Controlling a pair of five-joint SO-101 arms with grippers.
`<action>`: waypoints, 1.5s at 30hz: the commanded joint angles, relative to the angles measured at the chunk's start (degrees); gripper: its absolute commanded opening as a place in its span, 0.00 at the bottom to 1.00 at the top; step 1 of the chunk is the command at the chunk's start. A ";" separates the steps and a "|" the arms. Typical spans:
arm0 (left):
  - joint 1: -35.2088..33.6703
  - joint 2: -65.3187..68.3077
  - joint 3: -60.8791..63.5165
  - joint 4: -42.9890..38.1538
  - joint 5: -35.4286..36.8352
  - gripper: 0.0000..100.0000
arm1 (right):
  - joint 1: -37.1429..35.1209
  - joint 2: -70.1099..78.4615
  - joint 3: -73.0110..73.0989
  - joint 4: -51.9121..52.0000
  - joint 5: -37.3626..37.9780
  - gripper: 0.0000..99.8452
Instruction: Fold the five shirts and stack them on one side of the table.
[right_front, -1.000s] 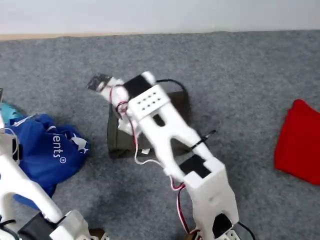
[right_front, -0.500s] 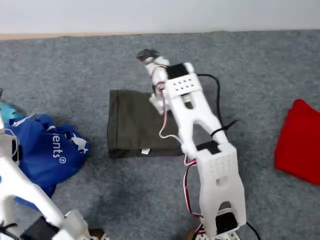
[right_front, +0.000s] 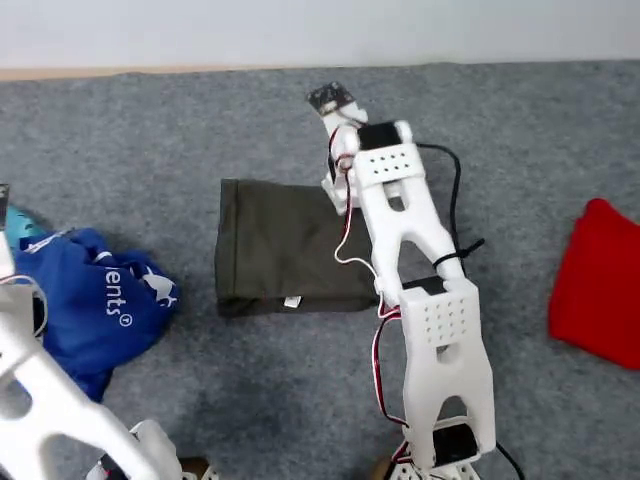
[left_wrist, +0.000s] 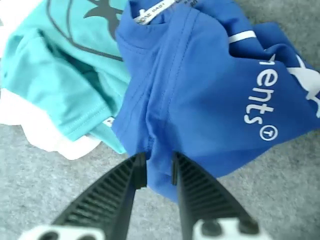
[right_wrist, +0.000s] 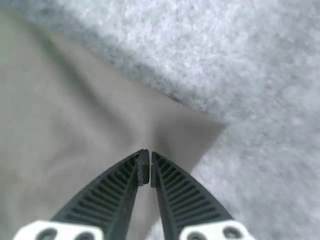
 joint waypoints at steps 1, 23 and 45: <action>-0.35 -5.71 1.27 0.26 0.35 0.09 | 0.48 -6.20 -6.59 9.89 -0.70 0.01; -0.70 -23.30 9.89 4.13 -5.45 0.09 | -13.14 -8.84 16.18 14.37 -32.00 0.39; -0.70 -22.95 10.15 4.04 -5.54 0.09 | -7.87 12.53 4.40 15.52 -23.91 0.01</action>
